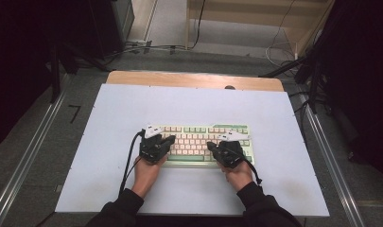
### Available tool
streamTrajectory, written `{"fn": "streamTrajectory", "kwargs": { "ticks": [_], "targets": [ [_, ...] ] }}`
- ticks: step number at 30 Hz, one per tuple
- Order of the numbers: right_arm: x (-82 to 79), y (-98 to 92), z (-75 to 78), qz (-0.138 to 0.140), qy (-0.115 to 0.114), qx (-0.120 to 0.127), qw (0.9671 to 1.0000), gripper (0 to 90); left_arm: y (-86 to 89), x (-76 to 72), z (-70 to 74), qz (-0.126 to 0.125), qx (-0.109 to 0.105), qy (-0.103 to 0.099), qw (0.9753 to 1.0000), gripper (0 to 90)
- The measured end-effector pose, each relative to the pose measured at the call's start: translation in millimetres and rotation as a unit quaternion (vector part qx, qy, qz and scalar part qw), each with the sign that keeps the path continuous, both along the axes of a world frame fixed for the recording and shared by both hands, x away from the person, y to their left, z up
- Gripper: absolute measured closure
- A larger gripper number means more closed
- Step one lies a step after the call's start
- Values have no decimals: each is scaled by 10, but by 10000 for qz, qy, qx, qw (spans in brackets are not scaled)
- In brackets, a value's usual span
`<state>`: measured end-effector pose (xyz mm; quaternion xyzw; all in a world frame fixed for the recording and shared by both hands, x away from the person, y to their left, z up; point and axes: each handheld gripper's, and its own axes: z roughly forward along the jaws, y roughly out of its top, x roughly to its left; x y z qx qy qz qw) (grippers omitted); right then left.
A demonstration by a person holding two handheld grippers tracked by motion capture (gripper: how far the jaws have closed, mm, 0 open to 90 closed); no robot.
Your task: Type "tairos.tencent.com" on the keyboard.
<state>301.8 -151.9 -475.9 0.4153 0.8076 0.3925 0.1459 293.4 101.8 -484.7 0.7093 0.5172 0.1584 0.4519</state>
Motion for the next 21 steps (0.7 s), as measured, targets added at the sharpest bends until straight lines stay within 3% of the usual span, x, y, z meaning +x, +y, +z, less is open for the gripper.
{"fn": "streamTrajectory", "kwargs": {
  "ticks": [21],
  "targets": [
    [13,10,4,-4,7,33,10000,873,-173,122,-43,-167,153,97,9997,900]
  ]
}}
